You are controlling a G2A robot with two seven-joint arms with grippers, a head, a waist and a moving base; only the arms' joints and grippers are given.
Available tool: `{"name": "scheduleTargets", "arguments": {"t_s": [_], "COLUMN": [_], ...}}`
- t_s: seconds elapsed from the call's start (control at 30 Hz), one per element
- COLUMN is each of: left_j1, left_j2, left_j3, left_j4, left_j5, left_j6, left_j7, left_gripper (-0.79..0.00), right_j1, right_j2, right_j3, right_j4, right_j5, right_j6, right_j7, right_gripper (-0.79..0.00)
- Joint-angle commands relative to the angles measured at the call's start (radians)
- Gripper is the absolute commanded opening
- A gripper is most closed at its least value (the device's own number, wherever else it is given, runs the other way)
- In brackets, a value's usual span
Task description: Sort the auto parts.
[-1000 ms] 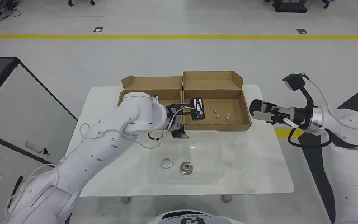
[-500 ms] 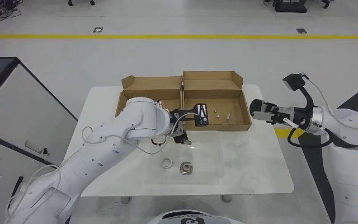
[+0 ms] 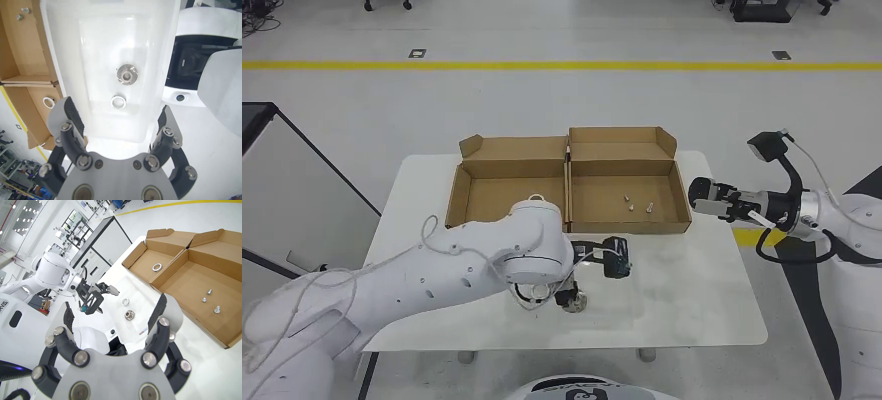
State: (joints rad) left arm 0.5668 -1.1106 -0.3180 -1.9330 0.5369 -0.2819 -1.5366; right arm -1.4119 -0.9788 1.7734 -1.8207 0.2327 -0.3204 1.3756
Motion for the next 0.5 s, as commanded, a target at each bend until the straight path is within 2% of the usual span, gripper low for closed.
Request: {"name": "scheduleTargets", "arguments": {"t_s": [0.0,0.17,0.33,0.4,0.47], "left_j1": [-0.013,-0.036,-0.047,-0.050,-0.047], "left_j2": [-0.009,-0.038,-0.064,-0.075,-0.086], "left_j3": [0.036,0.082,0.093,0.108,0.120], "left_j4": [0.023,0.047,0.078,0.095,0.116], "left_j5": [0.018,0.039,0.038,0.043,0.039], "left_j6": [0.009,0.032,0.030,0.021,0.016], "left_j7": [0.001,0.001,0.001,0.001,0.003], "left_gripper": [0.000,0.000,0.000,-0.018,-0.071], "right_j1": [0.000,0.000,0.000,0.000,0.000], "right_j2": [0.000,0.000,0.000,0.000,0.000], "right_j3": [0.000,0.000,0.000,0.000,0.000], "right_j4": [0.000,0.000,0.000,0.000,0.000], "right_j5": [0.000,0.000,0.000,0.000,0.000], "right_j6": [0.000,0.000,0.000,0.000,0.000], "right_j7": [0.000,0.000,0.000,0.000,0.000], "right_gripper": [0.000,0.000,0.000,0.000,0.000]}}
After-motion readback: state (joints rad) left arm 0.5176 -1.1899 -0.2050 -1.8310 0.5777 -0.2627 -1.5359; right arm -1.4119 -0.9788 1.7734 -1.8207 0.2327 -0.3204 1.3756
